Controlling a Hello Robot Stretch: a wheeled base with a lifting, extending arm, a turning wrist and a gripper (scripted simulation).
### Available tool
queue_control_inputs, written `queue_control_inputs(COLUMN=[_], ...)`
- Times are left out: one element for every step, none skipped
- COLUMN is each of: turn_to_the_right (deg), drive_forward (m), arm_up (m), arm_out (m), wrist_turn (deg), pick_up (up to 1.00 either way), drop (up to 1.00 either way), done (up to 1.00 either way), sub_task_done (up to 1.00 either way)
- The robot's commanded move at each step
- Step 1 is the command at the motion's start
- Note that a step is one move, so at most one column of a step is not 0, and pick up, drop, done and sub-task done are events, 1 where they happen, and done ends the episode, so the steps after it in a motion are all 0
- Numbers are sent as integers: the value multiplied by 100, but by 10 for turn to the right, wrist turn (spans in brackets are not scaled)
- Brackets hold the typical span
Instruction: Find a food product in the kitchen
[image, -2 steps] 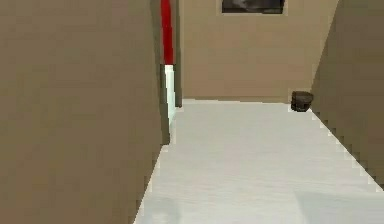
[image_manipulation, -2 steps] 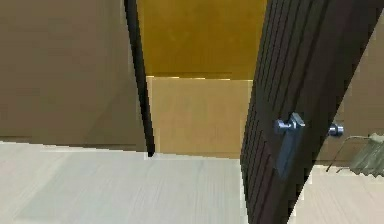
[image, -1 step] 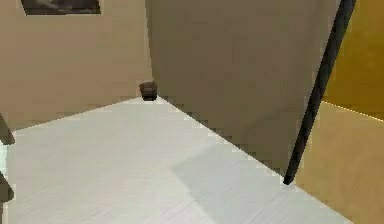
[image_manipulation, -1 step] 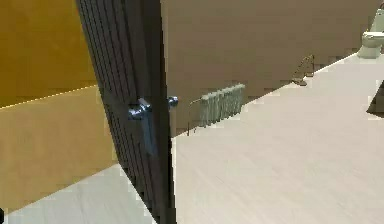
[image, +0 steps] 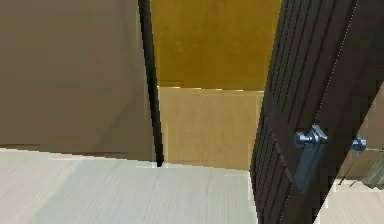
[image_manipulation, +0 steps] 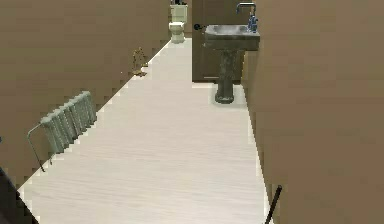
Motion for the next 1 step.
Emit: queue_control_inputs(turn_to_the_right=[60], drive_forward=[0], arm_up=[0], arm_out=[0], wrist_turn=[0], pick_up=[0], drop=[0], done=[0], sub_task_done=[0])
